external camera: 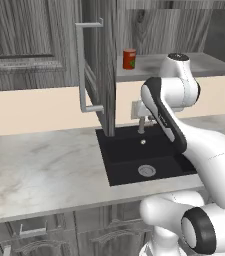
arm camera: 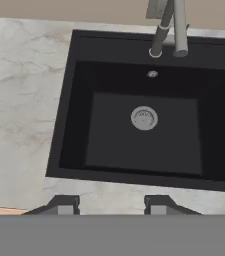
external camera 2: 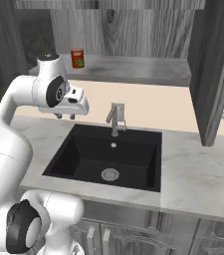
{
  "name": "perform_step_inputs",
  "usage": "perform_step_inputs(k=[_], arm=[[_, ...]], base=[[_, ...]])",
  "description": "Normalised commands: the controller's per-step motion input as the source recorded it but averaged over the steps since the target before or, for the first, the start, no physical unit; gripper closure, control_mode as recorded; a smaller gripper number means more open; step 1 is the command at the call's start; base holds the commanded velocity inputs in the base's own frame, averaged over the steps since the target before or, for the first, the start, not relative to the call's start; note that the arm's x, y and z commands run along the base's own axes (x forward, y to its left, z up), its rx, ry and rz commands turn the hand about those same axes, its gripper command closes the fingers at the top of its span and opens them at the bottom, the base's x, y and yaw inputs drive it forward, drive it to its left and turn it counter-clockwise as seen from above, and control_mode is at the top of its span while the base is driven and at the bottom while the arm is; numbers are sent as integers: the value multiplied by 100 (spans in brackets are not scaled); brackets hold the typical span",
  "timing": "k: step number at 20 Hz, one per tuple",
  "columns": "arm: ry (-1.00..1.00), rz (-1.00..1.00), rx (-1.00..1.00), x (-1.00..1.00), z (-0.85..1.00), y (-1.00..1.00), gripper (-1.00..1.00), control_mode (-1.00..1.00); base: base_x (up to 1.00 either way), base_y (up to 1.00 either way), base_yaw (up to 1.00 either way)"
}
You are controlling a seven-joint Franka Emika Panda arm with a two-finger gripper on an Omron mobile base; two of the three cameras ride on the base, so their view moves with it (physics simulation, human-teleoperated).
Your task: Restock the canned food cabinet by taking the new fresh canned food from the counter and placing it in the cabinet. Then, take the old canned food from the cabinet and place it on the counter.
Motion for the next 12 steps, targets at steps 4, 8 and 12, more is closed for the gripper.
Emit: perform_step_inputs(k=[4, 8, 12], arm=[[0, 0, 0, -15, -5, -6, -100, -100], [-5, 0, 0, -44, -21, -24, -100, -100], [-11, 0, 0, -50, -17, -31, -100, -100]], base=[[0, 0, 0], [0, 0, 0], [0, 0, 0]])
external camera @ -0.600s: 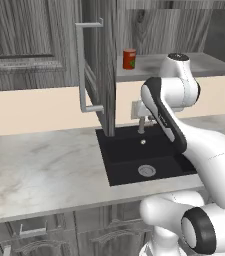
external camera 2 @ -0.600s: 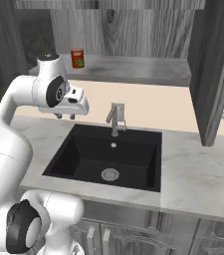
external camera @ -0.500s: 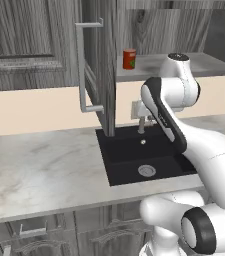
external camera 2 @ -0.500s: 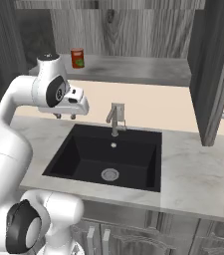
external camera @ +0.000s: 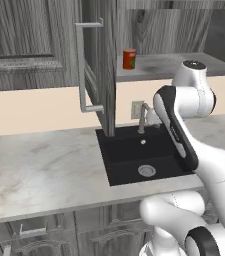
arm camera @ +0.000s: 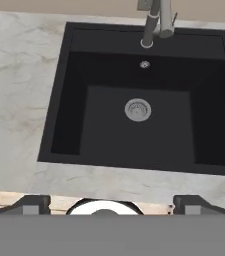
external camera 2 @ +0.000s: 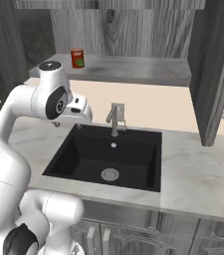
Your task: Restock the canned food cabinet by taking the new fresh canned food from the counter and placing it in the cabinet. Then, take the old canned food from the cabinet and place it on the counter.
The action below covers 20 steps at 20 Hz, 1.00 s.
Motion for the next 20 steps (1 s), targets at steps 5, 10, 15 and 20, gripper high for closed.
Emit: perform_step_inputs(k=[5, 10, 15, 20], arm=[[-6, -1, 1, -21, -6, -24, -100, -100], [0, 0, 0, -1, 0, -1, -100, 100], [0, 0, 0, 0, 0, 0, -100, 100], [0, 0, 0, 0, 0, 0, -100, 100]], base=[[0, 0, 0], [-38, -18, 0], [-61, -34, 0], [-67, -42, 0]])
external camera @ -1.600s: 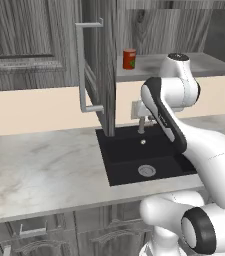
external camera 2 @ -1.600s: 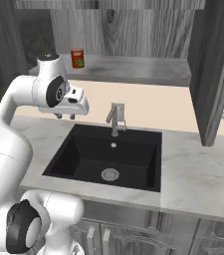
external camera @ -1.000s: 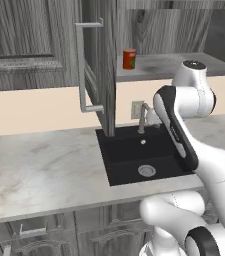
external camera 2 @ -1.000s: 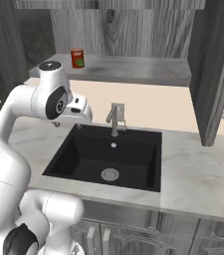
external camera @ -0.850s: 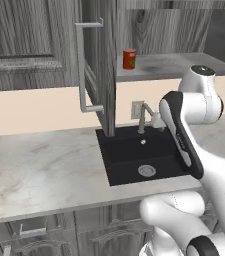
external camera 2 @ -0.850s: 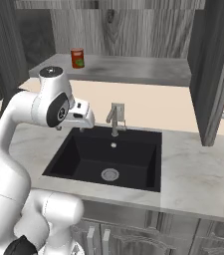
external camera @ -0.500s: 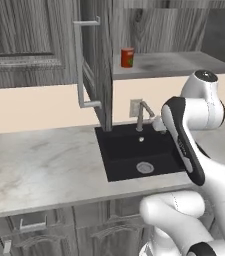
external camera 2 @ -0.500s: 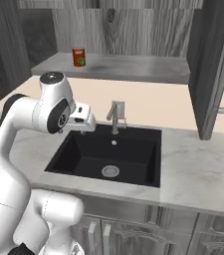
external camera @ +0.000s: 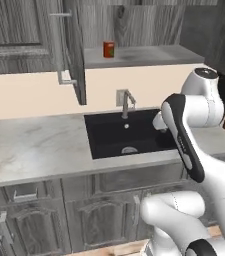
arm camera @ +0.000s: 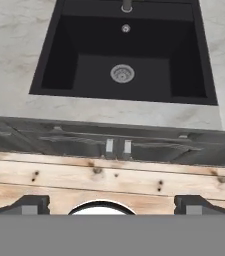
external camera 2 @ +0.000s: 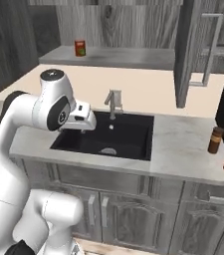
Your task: Restock the canned food cabinet by taking the new fresh canned food from the counter and placing it in the cabinet. Then, take the old canned food from the cabinet and place it on the counter.
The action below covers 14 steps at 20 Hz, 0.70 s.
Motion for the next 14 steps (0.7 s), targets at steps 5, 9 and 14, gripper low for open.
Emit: perform_step_inputs(k=[5, 9, 14], arm=[[0, 0, 0, 0, 0, 0, -100, 100], [0, 0, 0, 0, 0, 0, -100, 100], [0, 0, 0, 0, 0, 0, -100, 100]], base=[[-47, -74, -6], [-7, -99, -14], [0, -100, -13]])
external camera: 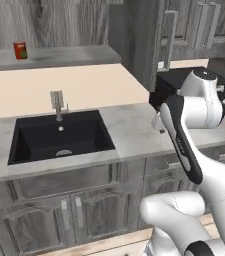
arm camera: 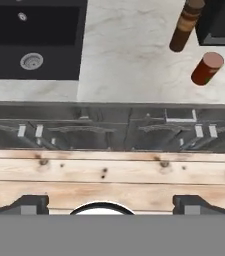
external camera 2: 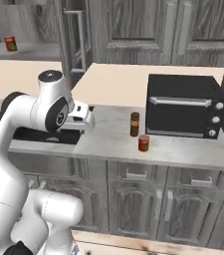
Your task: Restock the canned food cabinet by taking the new fresh canned food from the counter and placing it in the cabinet. Then, take the old canned food from the cabinet and place it on the counter.
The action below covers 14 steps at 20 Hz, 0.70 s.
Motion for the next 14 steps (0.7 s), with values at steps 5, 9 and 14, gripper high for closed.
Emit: perform_step_inputs(k=[5, 9, 14], arm=[[0, 0, 0, 0, 0, 0, -100, 100], [0, 0, 0, 0, 0, 0, -100, 100], [0, 0, 0, 0, 0, 0, -100, 100]], base=[[9, -96, -9], [48, -58, -5], [58, -7, 0]])
